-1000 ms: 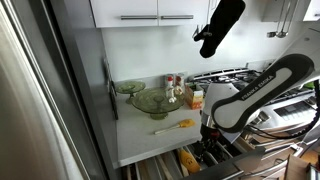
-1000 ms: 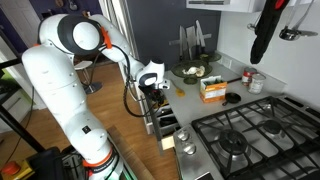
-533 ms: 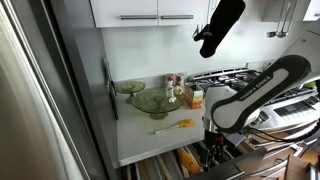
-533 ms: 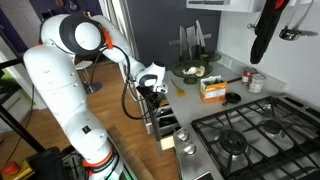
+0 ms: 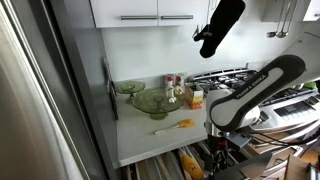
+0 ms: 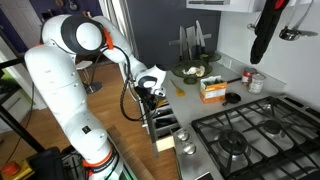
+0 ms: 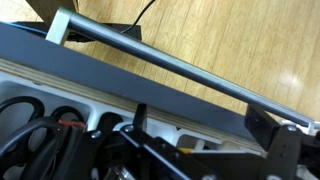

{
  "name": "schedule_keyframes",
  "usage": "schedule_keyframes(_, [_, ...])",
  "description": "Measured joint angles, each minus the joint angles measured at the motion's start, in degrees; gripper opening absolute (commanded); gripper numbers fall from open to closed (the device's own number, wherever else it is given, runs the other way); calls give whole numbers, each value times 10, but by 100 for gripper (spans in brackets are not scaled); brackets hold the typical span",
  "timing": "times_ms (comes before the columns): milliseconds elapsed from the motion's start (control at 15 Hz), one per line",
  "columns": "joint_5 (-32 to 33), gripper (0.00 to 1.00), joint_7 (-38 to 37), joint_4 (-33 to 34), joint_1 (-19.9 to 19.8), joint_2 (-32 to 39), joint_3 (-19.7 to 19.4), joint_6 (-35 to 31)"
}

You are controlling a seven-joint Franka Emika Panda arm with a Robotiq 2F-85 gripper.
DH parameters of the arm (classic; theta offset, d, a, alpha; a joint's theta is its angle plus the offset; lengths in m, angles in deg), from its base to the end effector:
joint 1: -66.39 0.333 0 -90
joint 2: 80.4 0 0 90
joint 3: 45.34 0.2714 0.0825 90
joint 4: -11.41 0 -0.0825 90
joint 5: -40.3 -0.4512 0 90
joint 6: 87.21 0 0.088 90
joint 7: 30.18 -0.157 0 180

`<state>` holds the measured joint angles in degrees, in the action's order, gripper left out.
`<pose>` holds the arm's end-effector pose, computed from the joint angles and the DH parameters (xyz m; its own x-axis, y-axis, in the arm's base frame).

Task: Open the top drawer and put the silicone spatula in it then close it

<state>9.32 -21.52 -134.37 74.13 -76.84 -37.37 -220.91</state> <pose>0.4246 0.1497 0.0821 0.9597 0.0410 -0.2780 -0.0509 -0.9475 -0.3156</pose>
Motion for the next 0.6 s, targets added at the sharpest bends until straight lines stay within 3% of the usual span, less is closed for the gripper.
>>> schedule_keyframes(267, [-20,100,22,-4,0,-1,2,27])
schedule_keyframes(600, [7,100,22,-4,2,-28,3,-16])
